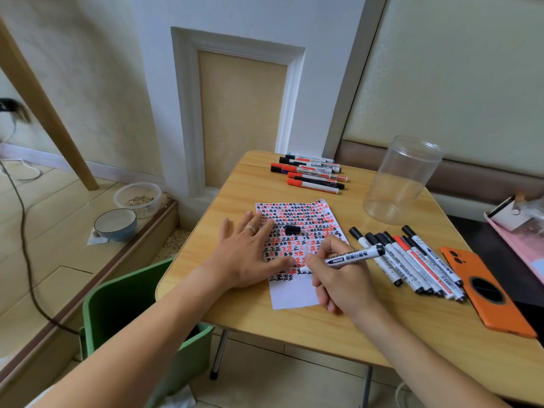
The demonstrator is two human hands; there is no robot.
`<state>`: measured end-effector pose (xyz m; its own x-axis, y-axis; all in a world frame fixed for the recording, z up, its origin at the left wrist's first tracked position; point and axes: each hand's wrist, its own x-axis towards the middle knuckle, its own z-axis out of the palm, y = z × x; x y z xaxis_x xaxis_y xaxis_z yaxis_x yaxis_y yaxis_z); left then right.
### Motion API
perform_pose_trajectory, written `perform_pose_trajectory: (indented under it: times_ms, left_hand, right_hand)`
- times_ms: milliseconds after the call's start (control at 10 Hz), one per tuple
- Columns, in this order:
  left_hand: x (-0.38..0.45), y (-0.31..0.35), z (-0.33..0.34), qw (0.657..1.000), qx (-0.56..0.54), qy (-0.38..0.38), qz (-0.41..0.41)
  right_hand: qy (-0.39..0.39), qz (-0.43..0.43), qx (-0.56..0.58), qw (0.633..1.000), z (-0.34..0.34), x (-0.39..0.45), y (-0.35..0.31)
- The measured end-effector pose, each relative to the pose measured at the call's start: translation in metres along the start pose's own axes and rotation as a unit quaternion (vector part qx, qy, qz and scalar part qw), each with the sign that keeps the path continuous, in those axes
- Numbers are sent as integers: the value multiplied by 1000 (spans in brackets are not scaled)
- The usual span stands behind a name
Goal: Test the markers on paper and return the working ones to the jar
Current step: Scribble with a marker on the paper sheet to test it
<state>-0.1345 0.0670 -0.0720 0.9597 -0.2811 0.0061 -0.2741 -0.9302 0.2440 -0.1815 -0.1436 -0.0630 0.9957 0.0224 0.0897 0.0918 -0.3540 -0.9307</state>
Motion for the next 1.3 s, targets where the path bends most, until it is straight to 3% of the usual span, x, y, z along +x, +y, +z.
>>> perform_pose_trajectory:
  times_ms: [1300]
  left_hand:
    - [3, -1, 3, 999, 36, -10, 4]
  right_hand:
    - [-6, 12, -59, 998, 5, -6, -14]
